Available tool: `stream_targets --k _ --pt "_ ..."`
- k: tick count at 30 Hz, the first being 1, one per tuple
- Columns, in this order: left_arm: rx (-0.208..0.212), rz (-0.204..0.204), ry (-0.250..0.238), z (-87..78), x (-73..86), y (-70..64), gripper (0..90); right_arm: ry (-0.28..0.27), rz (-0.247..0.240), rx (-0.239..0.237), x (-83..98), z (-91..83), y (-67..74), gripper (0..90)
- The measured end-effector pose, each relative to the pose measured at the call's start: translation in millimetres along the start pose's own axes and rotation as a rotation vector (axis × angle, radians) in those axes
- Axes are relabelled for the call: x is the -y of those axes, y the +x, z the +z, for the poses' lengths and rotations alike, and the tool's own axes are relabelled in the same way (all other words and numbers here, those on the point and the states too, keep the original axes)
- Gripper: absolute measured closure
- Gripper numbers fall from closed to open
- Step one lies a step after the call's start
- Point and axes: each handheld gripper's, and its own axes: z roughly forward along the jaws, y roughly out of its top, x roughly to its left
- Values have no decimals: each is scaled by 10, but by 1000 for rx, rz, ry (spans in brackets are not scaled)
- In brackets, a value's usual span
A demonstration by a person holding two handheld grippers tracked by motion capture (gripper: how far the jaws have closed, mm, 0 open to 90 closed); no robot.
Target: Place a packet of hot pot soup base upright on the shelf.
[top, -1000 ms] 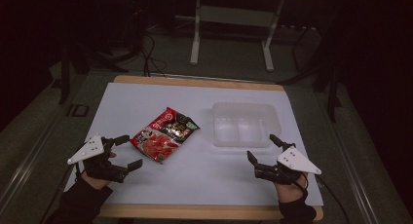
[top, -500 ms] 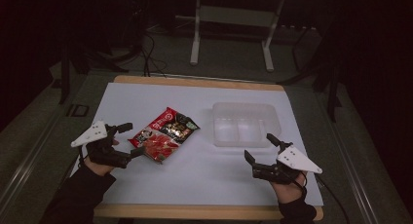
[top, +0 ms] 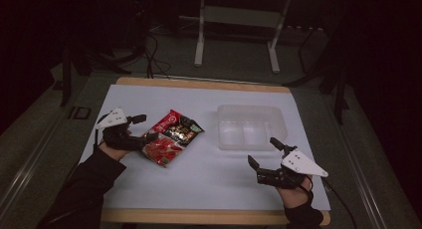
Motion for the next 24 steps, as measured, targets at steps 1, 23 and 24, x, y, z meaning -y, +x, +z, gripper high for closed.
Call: stream_targets --k 1,23,24 --pt "-9 4 14 41 -2 29 194 2 -1 -1 0 0 3 98" --pt "-95 -86 167 662 125 587 464 12 3 -24 18 15 13 130" --pt "-93 -88 171 687 138 616 465 11 2 -23 18 16 14 130"
